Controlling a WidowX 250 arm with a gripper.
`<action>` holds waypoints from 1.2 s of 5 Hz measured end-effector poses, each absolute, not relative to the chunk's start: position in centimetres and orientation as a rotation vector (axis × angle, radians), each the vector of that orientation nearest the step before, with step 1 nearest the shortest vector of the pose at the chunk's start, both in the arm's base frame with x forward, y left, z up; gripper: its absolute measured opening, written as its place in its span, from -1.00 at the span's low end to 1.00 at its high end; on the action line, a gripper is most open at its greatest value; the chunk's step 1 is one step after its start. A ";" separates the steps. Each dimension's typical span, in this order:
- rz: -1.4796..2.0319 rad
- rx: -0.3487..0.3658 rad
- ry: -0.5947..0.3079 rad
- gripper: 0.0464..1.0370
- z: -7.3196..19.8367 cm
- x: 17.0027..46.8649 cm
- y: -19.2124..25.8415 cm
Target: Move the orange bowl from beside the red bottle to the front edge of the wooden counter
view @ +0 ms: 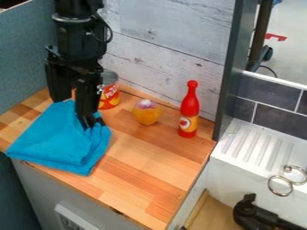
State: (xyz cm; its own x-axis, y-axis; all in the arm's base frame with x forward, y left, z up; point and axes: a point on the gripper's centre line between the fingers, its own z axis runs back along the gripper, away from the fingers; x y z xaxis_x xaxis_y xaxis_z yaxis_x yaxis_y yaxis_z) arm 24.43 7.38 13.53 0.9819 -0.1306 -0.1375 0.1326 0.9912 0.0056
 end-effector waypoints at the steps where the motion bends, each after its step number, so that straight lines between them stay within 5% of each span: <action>1: -0.128 0.004 0.164 0.93 12.8 24.4 7.4; 3: 0.043 -0.037 0.179 0.93 12.8 29.2 7.8; 5: 0.281 -0.035 0.058 0.93 9.8 33.6 8.5; 6: 0.338 -0.106 0.005 0.93 7.9 35.4 7.8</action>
